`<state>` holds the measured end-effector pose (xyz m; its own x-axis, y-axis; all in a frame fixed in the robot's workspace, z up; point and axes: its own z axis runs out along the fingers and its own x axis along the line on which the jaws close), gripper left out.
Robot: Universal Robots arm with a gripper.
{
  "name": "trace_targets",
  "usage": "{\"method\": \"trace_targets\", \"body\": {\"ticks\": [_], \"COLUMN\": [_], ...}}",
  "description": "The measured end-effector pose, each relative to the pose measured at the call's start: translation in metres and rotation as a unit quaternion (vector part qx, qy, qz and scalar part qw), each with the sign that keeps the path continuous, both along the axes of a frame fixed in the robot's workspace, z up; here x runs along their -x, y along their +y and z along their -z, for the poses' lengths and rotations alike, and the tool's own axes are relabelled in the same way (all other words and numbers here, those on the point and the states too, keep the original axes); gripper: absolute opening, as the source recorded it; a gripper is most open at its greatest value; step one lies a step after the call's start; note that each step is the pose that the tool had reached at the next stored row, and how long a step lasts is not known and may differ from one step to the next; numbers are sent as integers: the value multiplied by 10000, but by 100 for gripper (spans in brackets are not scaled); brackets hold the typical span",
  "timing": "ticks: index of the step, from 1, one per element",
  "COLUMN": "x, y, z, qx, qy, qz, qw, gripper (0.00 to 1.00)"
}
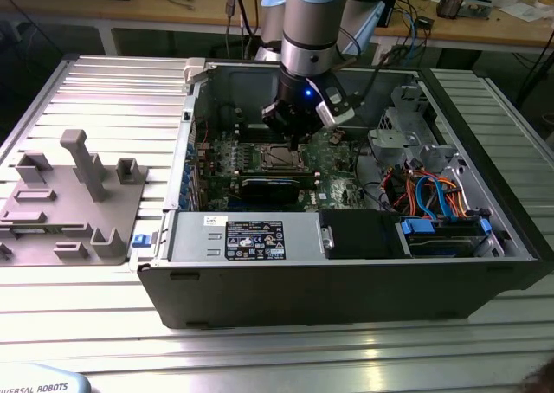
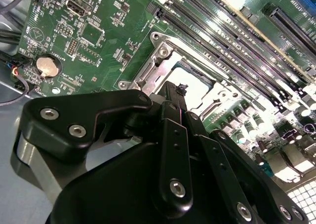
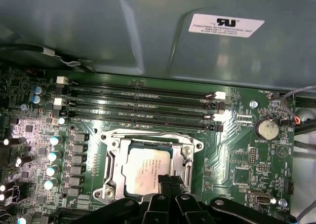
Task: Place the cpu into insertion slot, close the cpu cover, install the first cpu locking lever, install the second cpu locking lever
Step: 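Install the second cpu locking lever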
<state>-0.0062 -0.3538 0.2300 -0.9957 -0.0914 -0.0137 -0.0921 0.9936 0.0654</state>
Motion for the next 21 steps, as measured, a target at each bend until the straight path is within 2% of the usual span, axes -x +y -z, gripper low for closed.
{"method": "trace_targets", "body": {"ticks": [3, 9, 21], "x": [0, 0, 0], "y": [-45, -105, -134], "z": [0, 1, 14], "qx": [0, -1, -1], "qy": [0, 0, 0], "qz": [0, 0, 0], "qw": [10000, 10000, 10000], "gripper": [11, 11, 11]}}
